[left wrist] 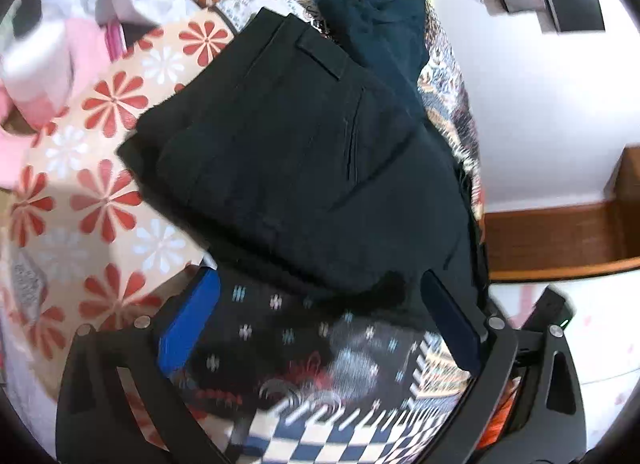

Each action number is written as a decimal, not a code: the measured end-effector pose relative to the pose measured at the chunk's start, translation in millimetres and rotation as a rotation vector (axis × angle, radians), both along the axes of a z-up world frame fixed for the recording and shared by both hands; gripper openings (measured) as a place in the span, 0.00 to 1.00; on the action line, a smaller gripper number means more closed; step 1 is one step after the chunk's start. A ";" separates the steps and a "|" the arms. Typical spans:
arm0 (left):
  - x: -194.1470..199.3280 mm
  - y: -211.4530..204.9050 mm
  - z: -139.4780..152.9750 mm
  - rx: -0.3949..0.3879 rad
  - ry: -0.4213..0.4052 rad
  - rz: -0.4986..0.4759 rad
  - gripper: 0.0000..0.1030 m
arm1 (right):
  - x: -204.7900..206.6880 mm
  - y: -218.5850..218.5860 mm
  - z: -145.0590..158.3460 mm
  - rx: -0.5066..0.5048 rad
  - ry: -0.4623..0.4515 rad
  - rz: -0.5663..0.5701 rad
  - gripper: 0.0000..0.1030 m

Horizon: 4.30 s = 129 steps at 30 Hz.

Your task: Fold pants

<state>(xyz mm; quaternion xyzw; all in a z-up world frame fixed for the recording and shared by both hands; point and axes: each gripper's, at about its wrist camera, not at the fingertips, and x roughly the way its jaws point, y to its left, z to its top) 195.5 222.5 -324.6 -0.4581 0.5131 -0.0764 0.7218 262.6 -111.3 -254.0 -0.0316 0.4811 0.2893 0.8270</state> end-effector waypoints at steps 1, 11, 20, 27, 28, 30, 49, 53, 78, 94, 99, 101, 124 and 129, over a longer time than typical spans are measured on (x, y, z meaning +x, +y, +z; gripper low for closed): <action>3.0 3.5 -3.7 -0.018 -0.001 0.005 0.98 | 0.2 -0.1 -0.2 0.002 0.003 0.001 0.65; 46.3 14.5 -18.3 0.130 0.055 0.022 0.39 | 0.2 -2.6 -1.8 0.026 0.007 -0.010 0.66; 39.4 -9.1 70.5 0.590 -0.129 -0.024 0.21 | -9.5 -27.5 14.4 0.078 -0.003 -0.066 0.66; 40.2 -49.7 164.6 0.814 -0.356 -0.037 0.19 | -18.8 -83.4 21.7 0.065 -0.032 -0.189 0.66; 40.5 -57.2 174.7 0.828 -0.385 -0.042 0.19 | -19.1 -89.0 20.4 0.064 -0.026 -0.204 0.66; 44.8 -76.5 195.4 0.850 -0.444 -0.058 0.19 | -19.9 -101.8 15.6 0.064 -0.008 -0.229 0.66; 112.8 -287.5 212.8 0.677 -0.597 -0.439 0.16 | -27.4 -129.8 -17.3 0.137 0.084 -0.216 0.66; 111.5 -319.7 184.5 0.688 -0.553 -0.548 0.16 | -25.6 -132.1 -19.8 0.156 0.092 -0.220 0.66; 129.0 -278.7 192.3 0.918 -0.516 -0.482 1.00 | -50.2 -127.0 -7.3 0.139 0.046 -0.224 0.66; 240.9 -214.0 49.4 1.086 -0.118 -0.559 1.00 | -51.5 -131.6 0.4 0.151 0.048 -0.253 0.66; 224.2 -196.1 44.6 1.002 -0.095 -0.576 1.00 | -54.3 -136.9 4.1 0.138 0.038 -0.279 0.66; 211.5 -189.7 46.5 0.976 -0.078 -0.587 1.00 | -56.3 -140.0 6.6 0.135 0.030 -0.285 0.66; 60.9 -192.9 108.7 0.803 -0.241 -0.603 0.97 | -71.0 -145.8 32.0 0.125 -0.053 -0.274 0.66; 79.5 -203.0 144.0 0.796 -0.349 -0.554 0.97 | -51.5 -139.9 35.8 0.126 -0.077 -0.265 0.66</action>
